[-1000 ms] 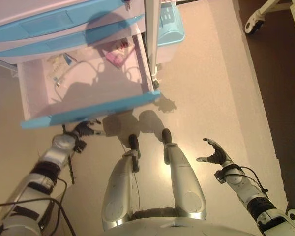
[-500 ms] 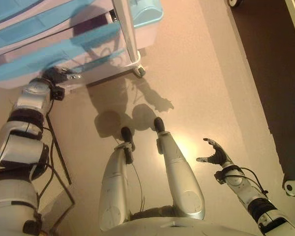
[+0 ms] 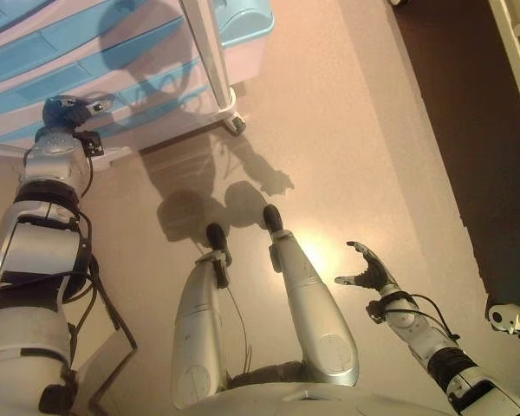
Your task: Open the drawer and pick up the medicine
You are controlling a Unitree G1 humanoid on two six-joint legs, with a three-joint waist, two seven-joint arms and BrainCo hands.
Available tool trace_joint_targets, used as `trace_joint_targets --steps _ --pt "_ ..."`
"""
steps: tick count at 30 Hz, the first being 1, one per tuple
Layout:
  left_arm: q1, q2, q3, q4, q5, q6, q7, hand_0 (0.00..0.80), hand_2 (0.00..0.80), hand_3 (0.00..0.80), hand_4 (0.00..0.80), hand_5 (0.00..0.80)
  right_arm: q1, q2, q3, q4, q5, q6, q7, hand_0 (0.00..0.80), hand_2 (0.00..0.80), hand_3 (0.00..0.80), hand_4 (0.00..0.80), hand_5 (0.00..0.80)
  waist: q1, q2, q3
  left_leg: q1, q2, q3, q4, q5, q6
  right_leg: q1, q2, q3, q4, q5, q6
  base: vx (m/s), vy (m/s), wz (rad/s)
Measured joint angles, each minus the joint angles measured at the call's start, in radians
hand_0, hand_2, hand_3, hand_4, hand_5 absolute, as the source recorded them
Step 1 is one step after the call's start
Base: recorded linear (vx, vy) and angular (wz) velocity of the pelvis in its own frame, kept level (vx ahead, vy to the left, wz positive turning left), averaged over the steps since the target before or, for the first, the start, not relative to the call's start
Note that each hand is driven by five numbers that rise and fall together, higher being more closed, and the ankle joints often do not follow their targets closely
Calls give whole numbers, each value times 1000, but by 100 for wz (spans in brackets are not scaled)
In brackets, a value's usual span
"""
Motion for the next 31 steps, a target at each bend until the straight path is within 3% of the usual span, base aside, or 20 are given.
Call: trace_joint_targets --steps 7,9,11,14,17,22,26,31 --pt "295 -70 104 -277 -117 -88 -181 0 0 0 0 0 -1 69 -44 13 37 2 57 0 0 0 0 0 39 3 -2 151 -18 -27 -91 12 3 147 -24 -13 -68 -3 -3 10 -16 4" --pt "432 -153 184 -313 -144 -142 -236 0 0 0 0 0 -1 100 -81 44 87 10 110 0 0 0 0 0 64 7 -3 221 -22 -33 -148 23 3 213 -45 -44 -110 -1 -5 89 -55 9" --pt "554 -242 194 -314 -149 -169 -276 0 0 0 0 0 8 140 -128 120 163 28 181 0 0 0 0 0 88 19 -23 283 -22 -52 -196 29 0 281 -52 -75 -159 1 -9 102 -52 22" --pt "732 -379 204 -275 -145 -187 -316 0 0 0 0 0 24 178 -183 253 226 57 283 0 0 0 0 0 133 40 -92 363 -32 -85 -291 69 -4 363 -57 -112 -232 11 -14 104 -49 32" --pt "897 -479 206 -141 -34 -221 -292 0 0 0 0 0 63 196 -209 331 222 65 343 0 0 0 0 0 165 57 -198 476 -33 -114 -410 98 -6 481 -62 -151 -328 11 -13 123 -49 36" --pt "1061 -510 280 53 81 -235 -246 0 0 0 0 0 105 240 -237 414 169 65 352 0 0 0 0 0 222 54 -337 582 -34 -157 -494 104 -7 625 -55 -205 -438 8 -10 56 -39 32" --pt "1125 -523 271 137 182 -232 -283 0 0 0 0 0 104 275 -236 468 128 58 354 0 0 0 0 0 250 35 -394 616 -35 -174 -516 106 -11 679 -50 -228 -480 7 -9 -15 -19 24" --pt "1128 -529 233 150 262 -232 -340 0 0 0 0 0 103 281 -236 501 92 59 352 0 0 0 0 0 268 10 -450 617 -34 -179 -528 112 -16 690 -47 -228 -489 4 -5 -45 -26 7"
